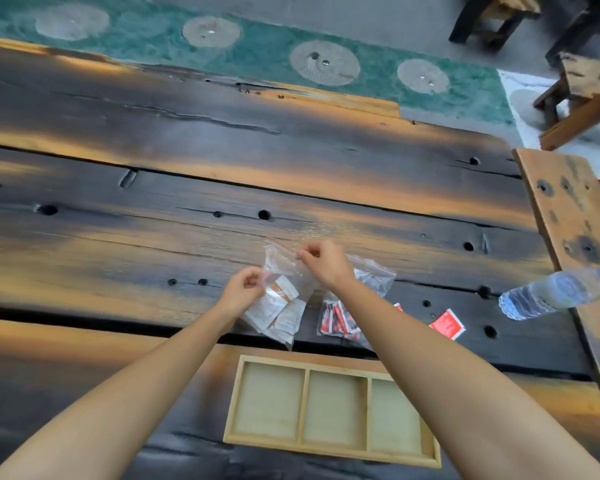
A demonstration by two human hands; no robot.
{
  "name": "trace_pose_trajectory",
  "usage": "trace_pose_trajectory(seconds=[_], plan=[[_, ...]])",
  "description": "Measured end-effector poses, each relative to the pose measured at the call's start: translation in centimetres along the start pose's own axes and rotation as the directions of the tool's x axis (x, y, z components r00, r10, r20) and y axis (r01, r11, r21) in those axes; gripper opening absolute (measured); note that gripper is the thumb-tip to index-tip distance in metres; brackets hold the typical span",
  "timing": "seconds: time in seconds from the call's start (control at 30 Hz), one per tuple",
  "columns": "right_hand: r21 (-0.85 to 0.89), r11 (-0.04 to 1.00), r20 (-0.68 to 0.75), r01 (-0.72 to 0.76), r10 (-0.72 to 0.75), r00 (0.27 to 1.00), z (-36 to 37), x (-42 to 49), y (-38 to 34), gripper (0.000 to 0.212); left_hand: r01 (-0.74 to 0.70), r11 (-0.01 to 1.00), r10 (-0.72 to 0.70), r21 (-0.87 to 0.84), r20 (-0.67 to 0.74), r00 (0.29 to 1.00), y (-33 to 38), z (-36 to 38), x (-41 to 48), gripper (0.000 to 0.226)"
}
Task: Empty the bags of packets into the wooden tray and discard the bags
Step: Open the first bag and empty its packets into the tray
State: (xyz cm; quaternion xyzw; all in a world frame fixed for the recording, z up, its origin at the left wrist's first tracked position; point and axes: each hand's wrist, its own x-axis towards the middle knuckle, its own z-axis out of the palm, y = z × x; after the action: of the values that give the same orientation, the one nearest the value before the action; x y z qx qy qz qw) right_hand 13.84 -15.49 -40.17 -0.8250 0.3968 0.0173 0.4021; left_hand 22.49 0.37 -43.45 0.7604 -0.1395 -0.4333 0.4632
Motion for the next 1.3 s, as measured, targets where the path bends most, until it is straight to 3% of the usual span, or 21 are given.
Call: trace_pose_trajectory(seconds=[0.1,0.17,0.23,0.33,0.57,0.9,0.97,1.1,1.2,1.23,1.3], plan=[[-0.003,1.0,0.008,0.014,-0.014,1.0,-1.0,-1.7,-0.5,0.017,-0.01,1.0,0.011,0.003,-0.205,0.979,0.8,0.3,-0.9,0.028],[0.04,0.999,0.017,0.023,-0.023,1.0,-1.6,-2.9,-1.0,0.015,-0.112,0.993,0.113,0.022,-0.353,0.929,1.9,0.3,-2.0,0.016],[0.129,0.991,0.019,0.035,-0.037,0.999,-1.9,-4.2,-1.6,0.013,-0.203,0.979,0.198,0.01,-0.269,0.943,3.2,0.2,-3.3,0.009],[0.293,0.952,0.02,0.085,-0.095,0.995,-2.0,-6.3,-2.7,0.008,-0.194,0.979,0.194,-0.059,-0.005,0.981,5.3,0.6,-5.6,0.033],[0.43,0.894,0.016,0.127,-0.148,0.989,-1.9,-10.4,-3.5,0.016,-0.193,0.98,0.196,-0.041,0.067,0.978,6.8,0.4,-9.0,0.033],[0.731,0.64,0.19,-0.235,0.14,0.972,-0.9,-12.0,-3.6,0.025,-0.169,0.985,0.167,0.017,0.097,0.981,7.6,0.5,-10.4,0.025],[0.768,0.59,0.182,-0.249,0.171,0.968,-0.9,-12.1,-3.7,0.026,-0.179,0.983,0.176,0.027,0.094,0.98,7.8,0.6,-10.3,0.023],[0.765,0.596,0.068,-0.243,0.302,0.951,-0.9,-12.0,-4.3,0.026,-0.197,0.969,0.196,0.149,0.02,0.98,7.9,0.9,-10.0,0.026],[0.908,0.319,0.089,-0.272,0.488,0.868,-1.9,-11.3,-4.1,0.02,-0.235,0.939,0.251,0.251,-0.032,0.967,7.7,0.7,-9.8,0.029],[0.931,0.27,0.077,-0.245,0.512,0.856,-2.4,-11.1,-4.0,0.02,-0.251,0.925,0.279,0.287,-0.06,0.959,7.6,0.6,-9.9,0.032],[0.929,0.319,-0.012,-0.185,0.527,0.85,-3.1,-10.9,-3.6,0.019,-0.281,0.88,0.346,0.382,-0.111,0.932,7.7,0.2,-9.8,0.035]])
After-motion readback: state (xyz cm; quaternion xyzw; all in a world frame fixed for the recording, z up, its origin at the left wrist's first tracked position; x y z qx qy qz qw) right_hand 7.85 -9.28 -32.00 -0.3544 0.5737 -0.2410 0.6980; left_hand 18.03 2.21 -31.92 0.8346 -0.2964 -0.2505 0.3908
